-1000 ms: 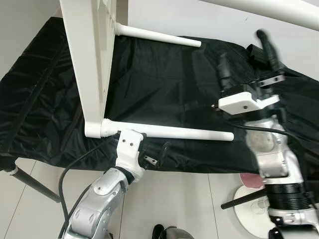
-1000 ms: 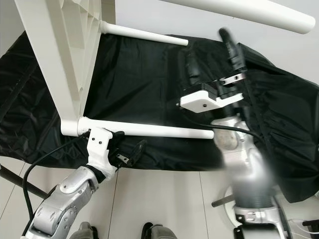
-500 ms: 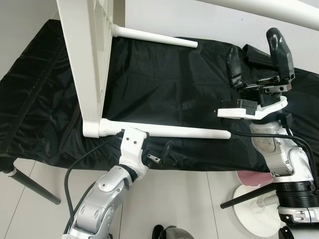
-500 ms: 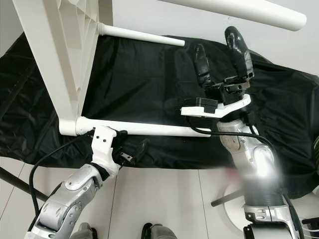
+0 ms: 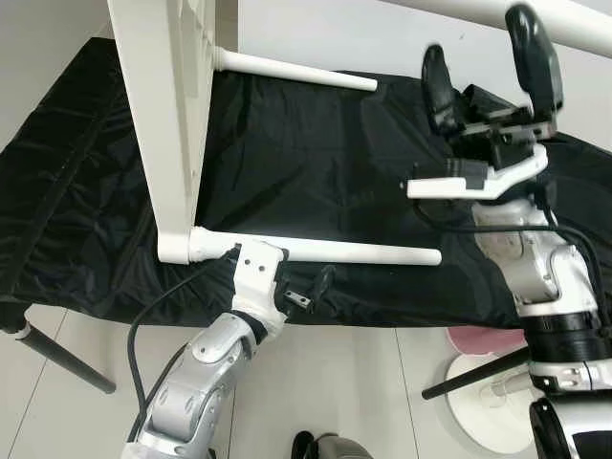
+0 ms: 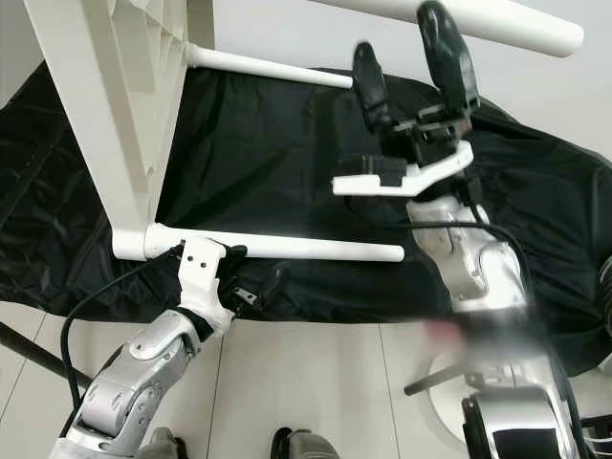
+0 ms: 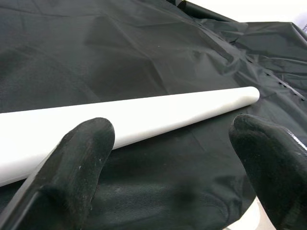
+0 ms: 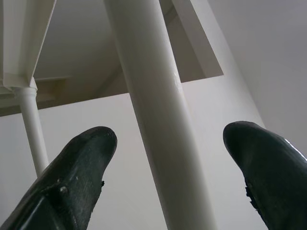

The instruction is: Building children table

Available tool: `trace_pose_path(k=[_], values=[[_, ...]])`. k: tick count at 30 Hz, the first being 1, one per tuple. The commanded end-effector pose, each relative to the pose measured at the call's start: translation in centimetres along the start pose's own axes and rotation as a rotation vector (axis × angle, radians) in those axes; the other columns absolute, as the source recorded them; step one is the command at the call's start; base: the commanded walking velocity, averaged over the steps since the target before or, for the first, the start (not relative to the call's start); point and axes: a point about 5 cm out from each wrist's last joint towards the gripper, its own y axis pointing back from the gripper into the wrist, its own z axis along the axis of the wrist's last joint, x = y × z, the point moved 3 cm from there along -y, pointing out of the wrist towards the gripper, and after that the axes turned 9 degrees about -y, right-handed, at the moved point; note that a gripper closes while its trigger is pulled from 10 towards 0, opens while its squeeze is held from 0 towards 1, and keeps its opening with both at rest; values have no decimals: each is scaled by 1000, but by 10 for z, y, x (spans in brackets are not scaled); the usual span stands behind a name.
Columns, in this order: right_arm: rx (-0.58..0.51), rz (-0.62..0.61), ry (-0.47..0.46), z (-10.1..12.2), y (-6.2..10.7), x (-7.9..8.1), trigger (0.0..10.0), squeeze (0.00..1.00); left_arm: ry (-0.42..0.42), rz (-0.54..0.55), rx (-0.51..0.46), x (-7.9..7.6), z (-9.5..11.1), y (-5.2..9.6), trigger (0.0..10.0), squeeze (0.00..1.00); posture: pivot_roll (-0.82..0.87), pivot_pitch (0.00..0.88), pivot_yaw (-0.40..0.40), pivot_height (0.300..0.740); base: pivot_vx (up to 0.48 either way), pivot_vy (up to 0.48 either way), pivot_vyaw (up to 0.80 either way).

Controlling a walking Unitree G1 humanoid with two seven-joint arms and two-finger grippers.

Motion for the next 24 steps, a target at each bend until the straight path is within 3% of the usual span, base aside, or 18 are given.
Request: trace_pose_path(k=[1,8,9,17,24], values=[[19,-2,-4,-4,-5,-1,10000,0,3,-3,7,-2,-3,-2,10000,0,37,140,-116,740,0,0,0],[55,11,-9,-10,-17,0,10000,0,7,-2,-1,-3,-3,-4,10000,0,35,141,-119,740,0,0,0],[93,40,2,-14,-26,3,10000,0,6,-1,-3,-3,-2,-4,10000,0,35,142,-118,740,0,0,0],[128,59,15,-17,-34,4,10000,0,7,0,-4,-2,-2,-4,10000,0,35,142,-117,740,0,0,0],[185,71,-28,-15,-50,7,10000,0,8,-4,-6,-3,-1,-5,10000,0,31,145,-111,740,0,0,0]])
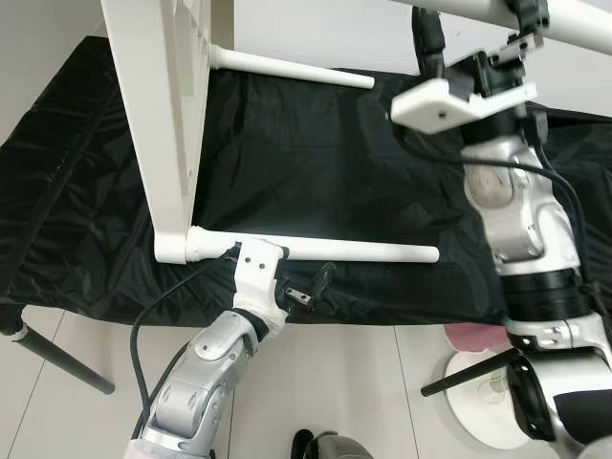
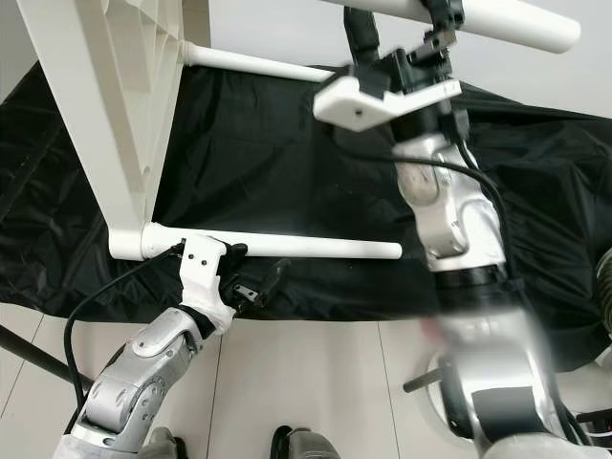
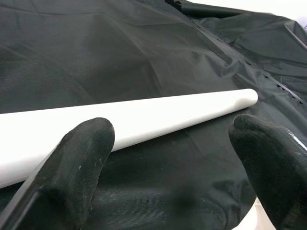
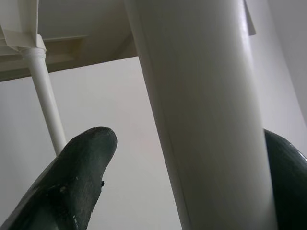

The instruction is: Building children table

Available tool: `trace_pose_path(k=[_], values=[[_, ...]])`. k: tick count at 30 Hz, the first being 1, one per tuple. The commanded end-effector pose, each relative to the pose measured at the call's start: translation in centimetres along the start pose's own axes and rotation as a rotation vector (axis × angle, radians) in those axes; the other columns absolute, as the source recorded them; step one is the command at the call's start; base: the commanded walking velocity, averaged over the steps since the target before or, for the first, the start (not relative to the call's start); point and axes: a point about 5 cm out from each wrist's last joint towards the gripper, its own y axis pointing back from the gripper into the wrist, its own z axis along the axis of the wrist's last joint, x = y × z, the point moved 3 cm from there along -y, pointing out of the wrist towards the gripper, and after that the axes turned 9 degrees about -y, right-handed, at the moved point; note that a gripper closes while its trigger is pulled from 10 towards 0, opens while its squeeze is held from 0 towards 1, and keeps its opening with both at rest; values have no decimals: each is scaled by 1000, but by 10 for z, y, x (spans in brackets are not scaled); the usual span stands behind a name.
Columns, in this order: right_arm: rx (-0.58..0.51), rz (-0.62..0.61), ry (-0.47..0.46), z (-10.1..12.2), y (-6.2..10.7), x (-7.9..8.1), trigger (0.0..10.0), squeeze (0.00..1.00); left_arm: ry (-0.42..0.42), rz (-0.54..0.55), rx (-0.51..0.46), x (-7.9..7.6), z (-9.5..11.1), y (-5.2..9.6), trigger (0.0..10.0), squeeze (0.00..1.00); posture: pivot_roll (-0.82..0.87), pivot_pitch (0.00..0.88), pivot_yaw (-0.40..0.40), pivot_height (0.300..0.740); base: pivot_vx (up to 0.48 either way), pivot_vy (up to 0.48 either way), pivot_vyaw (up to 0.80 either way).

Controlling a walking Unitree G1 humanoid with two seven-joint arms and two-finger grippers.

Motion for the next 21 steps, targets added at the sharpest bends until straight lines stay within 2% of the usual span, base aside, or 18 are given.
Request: trace_pose_path(k=[1,9,15,21], values=[[2,6,-13,4,-6,-2,10000,0,-4,-12,5,-4,-2,-1,10000,0,32,147,-110,740,0,0,0],[-10,2,-10,19,-21,-11,10000,0,0,-17,11,-6,-3,-1,10000,0,33,150,-111,740,0,0,0],[-14,3,0,25,-21,-14,10000,0,0,-17,27,-7,-7,0,10000,0,31,151,-110,740,0,0,0],[5,32,20,27,-14,-13,10000,0,-21,-2,103,-6,-19,-2,10000,0,28,153,-106,740,0,0,0]])
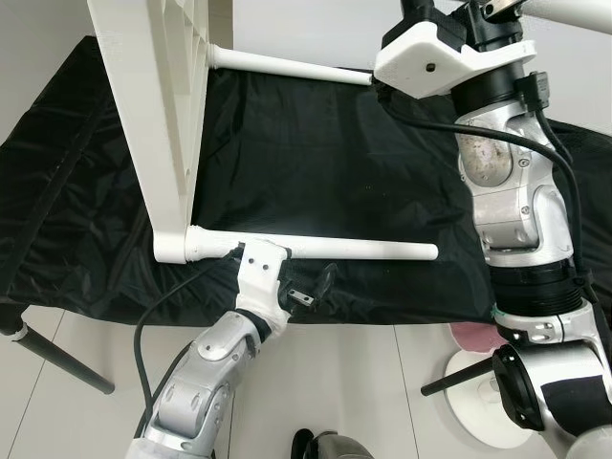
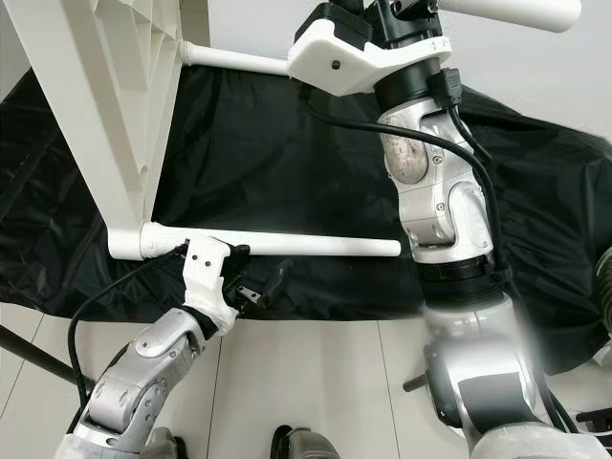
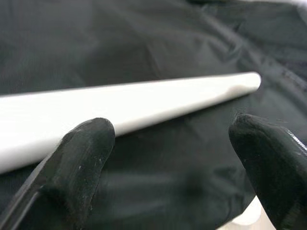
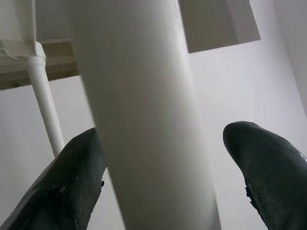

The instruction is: Building children table

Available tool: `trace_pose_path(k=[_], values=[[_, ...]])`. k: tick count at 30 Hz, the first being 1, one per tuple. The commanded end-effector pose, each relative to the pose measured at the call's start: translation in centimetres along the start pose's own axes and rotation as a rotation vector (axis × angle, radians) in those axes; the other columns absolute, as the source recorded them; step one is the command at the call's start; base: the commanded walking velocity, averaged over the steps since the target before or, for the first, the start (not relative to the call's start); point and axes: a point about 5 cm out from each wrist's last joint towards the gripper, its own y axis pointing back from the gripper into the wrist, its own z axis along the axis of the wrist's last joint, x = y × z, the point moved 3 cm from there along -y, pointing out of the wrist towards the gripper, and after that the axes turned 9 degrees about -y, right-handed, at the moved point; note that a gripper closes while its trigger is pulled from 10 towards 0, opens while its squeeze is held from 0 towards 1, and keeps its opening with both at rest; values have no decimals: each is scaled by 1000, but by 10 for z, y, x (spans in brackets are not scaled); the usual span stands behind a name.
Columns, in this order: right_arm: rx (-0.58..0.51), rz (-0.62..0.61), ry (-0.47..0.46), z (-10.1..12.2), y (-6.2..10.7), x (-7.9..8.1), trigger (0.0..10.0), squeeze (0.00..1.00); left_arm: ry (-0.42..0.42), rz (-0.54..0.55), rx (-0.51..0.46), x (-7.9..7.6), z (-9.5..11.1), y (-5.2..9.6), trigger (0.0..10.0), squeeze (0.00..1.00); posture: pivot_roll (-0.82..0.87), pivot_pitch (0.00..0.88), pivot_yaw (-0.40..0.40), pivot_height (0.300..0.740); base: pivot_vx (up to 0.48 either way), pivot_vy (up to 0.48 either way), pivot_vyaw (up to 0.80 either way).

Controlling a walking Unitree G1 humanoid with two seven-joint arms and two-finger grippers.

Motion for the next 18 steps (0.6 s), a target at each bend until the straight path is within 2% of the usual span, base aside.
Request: trace_pose_path(k=[1,3,4,5,6,7,8,9,10,15,18], values=[[0,17,28,1,3,-1,10000,0,11,1,52,-3,-9,-1,10000,0,24,156,-102,740,0,0,0],[3,20,34,1,4,0,10000,0,17,2,55,-3,-10,-1,10000,0,24,156,-102,740,0,0,0],[6,24,46,1,5,-1,8118,0,18,5,58,-3,-10,-2,10000,0,21,158,-99,740,0,0,0],[8,26,53,1,7,-2,8118,0,18,6,61,-3,-10,-2,10000,0,21,158,-99,740,0,0,0],[12,26,58,1,8,-2,6235,0,18,9,65,-2,-10,-2,10000,0,20,159,-98,740,0,0,0],[16,26,61,1,8,-3,6235,0,17,10,68,-2,-10,-2,10000,0,20,159,-98,740,0,0,0],[23,26,65,0,9,-3,2314,0,22,7,68,-3,-10,-3,10000,0,15,159,-95,740,0,0,0],[23,26,65,0,9,-3,2314,0,22,7,68,-3,-10,-3,10000,0,15,159,-95,740,0,0,0],[45,27,67,-2,12,-5,0,0,21,8,75,-3,-12,-3,10000,0,15,159,-95,740,0,0,0],[76,30,70,-5,16,-6,0,0,18,28,105,-1,-17,-6,10000,0,11,158,-92,740,0,0,0],[86,24,77,-6,15,-8,0,0,57,30,153,-1,-23,-8,10000,0,-1,153,-86,740,0,0,0]])
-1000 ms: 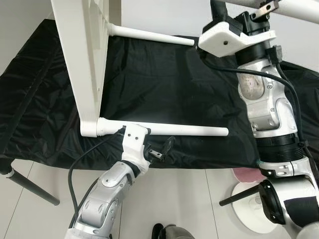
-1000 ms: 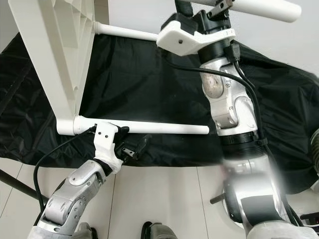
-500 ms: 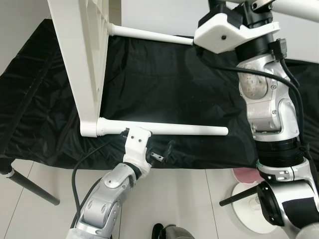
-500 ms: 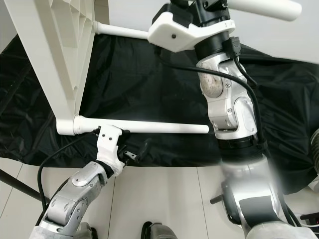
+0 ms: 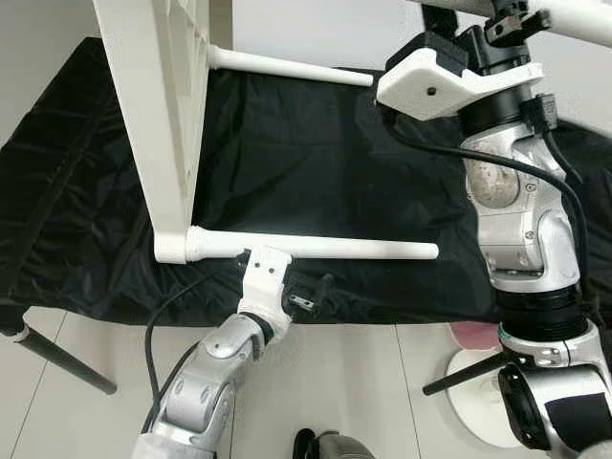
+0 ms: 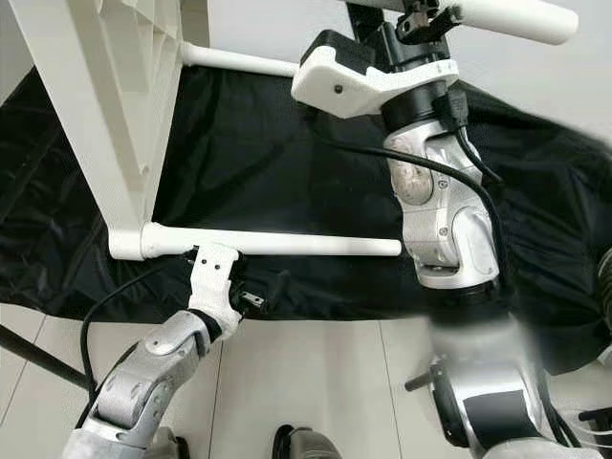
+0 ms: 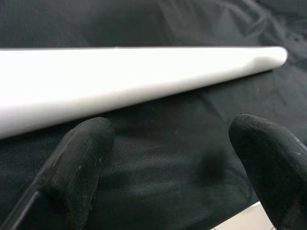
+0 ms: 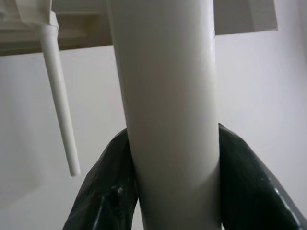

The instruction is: Building children table

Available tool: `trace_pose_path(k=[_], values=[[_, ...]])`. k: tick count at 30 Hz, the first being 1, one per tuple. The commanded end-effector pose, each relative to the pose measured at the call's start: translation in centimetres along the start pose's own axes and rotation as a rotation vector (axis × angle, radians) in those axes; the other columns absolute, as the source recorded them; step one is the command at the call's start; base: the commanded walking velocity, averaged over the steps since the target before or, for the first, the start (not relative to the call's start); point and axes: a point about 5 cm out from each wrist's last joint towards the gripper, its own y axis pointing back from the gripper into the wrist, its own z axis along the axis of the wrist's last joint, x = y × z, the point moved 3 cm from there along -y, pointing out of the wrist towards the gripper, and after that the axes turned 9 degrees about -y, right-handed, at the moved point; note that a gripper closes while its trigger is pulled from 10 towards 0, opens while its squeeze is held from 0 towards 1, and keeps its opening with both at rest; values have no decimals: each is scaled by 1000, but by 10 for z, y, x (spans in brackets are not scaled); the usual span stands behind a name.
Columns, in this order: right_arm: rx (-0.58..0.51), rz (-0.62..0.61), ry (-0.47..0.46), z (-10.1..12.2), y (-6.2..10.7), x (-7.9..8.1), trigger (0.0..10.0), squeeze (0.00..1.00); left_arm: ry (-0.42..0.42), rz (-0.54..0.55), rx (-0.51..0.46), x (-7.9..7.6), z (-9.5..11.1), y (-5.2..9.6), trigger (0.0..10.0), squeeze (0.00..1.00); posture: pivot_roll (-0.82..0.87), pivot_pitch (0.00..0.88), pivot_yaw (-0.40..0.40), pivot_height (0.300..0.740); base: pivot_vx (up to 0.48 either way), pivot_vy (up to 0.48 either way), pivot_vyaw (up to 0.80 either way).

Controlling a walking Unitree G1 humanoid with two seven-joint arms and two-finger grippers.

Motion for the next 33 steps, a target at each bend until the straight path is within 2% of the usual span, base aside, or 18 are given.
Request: trace_pose_path(k=[1,2,4,7,9,10,12,15,18,20,22,26,27,28,29,30,31,33], values=[[8,-27,-4,-1,0,-7,0,0,33,-13,56,-4,-9,-2,10000,0,-1,153,-86,740,0,0,0],[15,-30,-8,-1,-1,-7,0,0,109,-38,91,-8,-11,-3,10000,0,0,153,-86,740,0,0,0],[20,-33,-23,-1,-1,-8,0,0,179,-34,124,-9,-12,-4,10000,0,2,153,-90,740,0,0,0],[22,-36,-30,0,-1,-8,0,0,197,-22,136,-8,-12,-5,10000,0,2,153,-90,740,0,0,0],[27,-41,-44,0,-1,-8,0,0,254,32,144,-2,-11,-7,10000,0,0,154,-90,740,0,0,0],[27,-41,-44,0,-1,-8,0,0,254,32,144,-2,-11,-7,10000,0,0,154,-90,740,0,0,0],[37,-54,-71,1,-2,-9,10000,0,302,108,139,10,-4,-10,10000,0,3,154,-92,740,0,0,0],[41,-56,-79,1,-3,-9,10000,0,320,132,140,14,-2,-11,10000,0,3,154,-92,740,0,0,0],[56,-71,-99,1,-4,-12,10000,0,372,195,147,25,1,-11,10000,0,3,153,-92,740,0,0,0],[56,-71,-99,1,-4,-12,10000,0,372,195,147,25,1,-11,10000,0,3,153,-92,740,0,0,0],[89,-114,-140,-3,-6,-20,10000,0,404,246,139,34,6,-10,10000,0,3,153,-92,740,0,0,0],[119,-144,-169,-6,-6,-26,10000,0,430,269,137,39,10,-9,10000,0,3,153,-91,740,0,0,0],[161,-166,-209,-12,-6,-29,9098,0,455,283,121,40,14,-11,10000,0,1,154,-93,740,0,0,0],[161,-166,-209,-12,-6,-29,9098,0,455,283,121,40,14,-11,10000,0,1,154,-93,740,0,0,0],[186,-180,-226,-15,-5,-33,3451,0,478,308,111,42,16,-12,10000,0,-3,155,-93,740,0,0,0],[186,-180,-226,-15,-5,-33,3451,0,478,308,111,42,16,-12,10000,0,-3,155,-93,740,0,0,0],[201,-191,-238,-17,-5,-36,0,0,499,327,101,43,19,-15,10000,0,-7,154,-91,740,0,0,0],[208,-197,-243,-17,-5,-37,0,0,511,339,95,44,21,-17,10000,0,-11,155,-92,740,0,0,0]])
